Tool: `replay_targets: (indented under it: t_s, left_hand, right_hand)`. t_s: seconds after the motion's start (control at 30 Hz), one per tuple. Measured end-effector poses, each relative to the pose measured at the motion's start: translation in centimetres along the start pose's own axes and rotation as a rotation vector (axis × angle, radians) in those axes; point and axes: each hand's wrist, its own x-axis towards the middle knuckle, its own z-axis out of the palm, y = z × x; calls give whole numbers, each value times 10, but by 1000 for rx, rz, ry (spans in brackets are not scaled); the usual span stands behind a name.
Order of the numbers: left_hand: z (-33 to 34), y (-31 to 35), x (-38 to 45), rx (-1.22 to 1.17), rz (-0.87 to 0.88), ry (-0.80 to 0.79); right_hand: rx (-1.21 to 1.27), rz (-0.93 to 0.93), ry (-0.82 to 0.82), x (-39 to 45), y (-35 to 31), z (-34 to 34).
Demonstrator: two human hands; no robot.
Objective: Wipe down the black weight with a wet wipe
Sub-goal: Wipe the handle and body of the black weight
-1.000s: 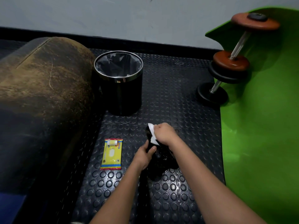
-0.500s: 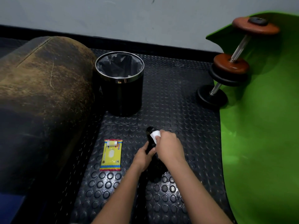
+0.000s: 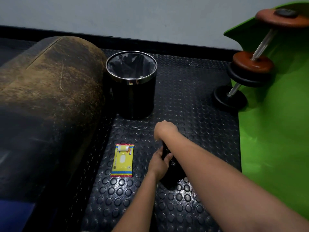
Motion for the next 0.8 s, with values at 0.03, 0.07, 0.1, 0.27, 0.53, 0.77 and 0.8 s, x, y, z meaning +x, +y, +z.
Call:
replay_targets:
  t_s: [0.03, 0.07, 0.1, 0.27, 0.53, 0.77, 0.8]
  left_hand:
    - [2, 1, 1, 13, 0, 8]
    - [3, 5, 0, 27, 10, 14]
    - [3, 8, -1, 41, 21, 15]
    - [1, 18, -4, 80, 15, 12]
    - [-3, 9, 1, 100, 16, 4]
    - [-12, 21, -9, 72, 44, -11]
    - [-12, 21, -9, 67, 27, -8]
  right_hand:
    - [-5, 5, -35, 3, 1, -2]
    - [-1, 8, -64, 6, 2, -3]
    - [14, 11, -84, 7, 4, -4]
    - [209, 0, -33, -1, 22, -1]
    - [452, 29, 87, -49, 54, 0]
    - [408, 50, 153, -65, 46, 4]
    - [393, 50, 156, -61, 40, 3]
